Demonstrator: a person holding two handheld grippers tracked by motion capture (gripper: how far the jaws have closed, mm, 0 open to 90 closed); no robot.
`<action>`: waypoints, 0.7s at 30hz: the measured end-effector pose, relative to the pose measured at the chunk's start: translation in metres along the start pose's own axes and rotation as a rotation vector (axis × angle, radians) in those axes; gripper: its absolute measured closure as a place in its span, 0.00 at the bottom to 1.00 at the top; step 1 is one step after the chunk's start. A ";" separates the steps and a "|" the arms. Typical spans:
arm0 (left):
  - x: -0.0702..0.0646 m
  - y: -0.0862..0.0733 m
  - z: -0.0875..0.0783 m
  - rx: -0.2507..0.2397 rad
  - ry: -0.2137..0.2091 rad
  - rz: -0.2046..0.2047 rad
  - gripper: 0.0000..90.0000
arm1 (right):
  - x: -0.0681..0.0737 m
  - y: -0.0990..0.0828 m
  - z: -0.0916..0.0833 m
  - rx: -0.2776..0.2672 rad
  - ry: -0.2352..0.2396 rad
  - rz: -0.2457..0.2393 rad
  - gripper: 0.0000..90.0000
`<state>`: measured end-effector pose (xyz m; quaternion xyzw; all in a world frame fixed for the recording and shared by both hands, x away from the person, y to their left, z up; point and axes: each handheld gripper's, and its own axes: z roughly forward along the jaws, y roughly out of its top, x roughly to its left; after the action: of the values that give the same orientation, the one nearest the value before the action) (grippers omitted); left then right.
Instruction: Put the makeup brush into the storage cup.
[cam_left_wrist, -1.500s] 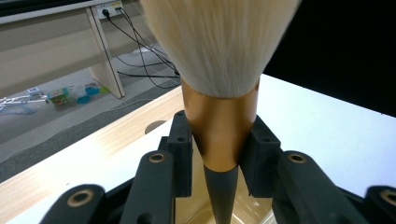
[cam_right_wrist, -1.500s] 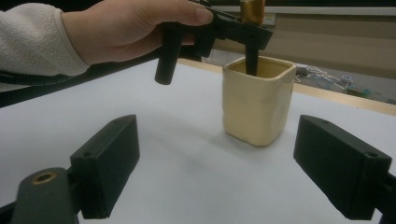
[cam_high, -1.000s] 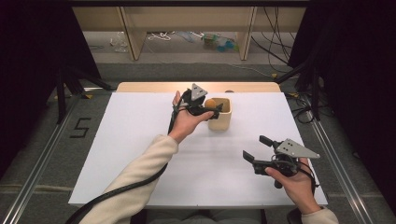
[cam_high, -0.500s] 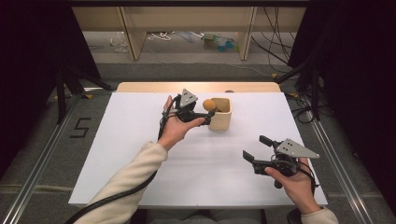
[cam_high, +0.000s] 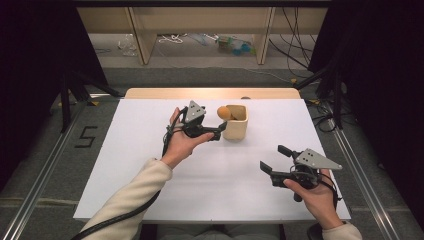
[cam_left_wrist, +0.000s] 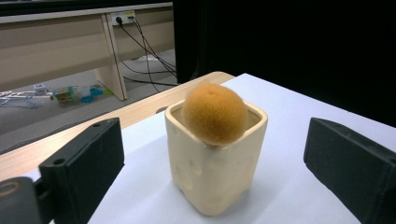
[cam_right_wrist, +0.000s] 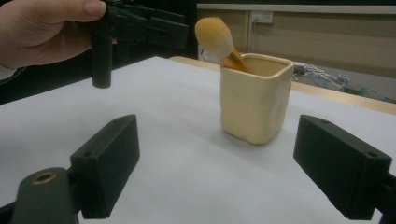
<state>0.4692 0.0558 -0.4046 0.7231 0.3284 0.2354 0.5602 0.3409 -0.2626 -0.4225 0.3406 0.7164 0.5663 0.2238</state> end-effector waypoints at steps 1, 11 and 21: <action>0.000 -0.001 -0.002 -0.002 -0.005 -0.005 0.05 | 0.000 0.000 0.000 0.000 0.001 0.000 0.17; -0.001 -0.008 -0.026 -0.027 -0.023 -0.009 0.05 | 0.000 0.000 -0.001 0.003 -0.007 -0.005 0.17; 0.004 -0.017 -0.067 -0.073 -0.025 -0.021 0.06 | 0.000 0.000 0.000 0.000 -0.002 -0.004 0.17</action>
<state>0.4209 0.1055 -0.4033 0.7016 0.3200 0.2324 0.5928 0.3406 -0.2622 -0.4222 0.3399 0.7168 0.5655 0.2257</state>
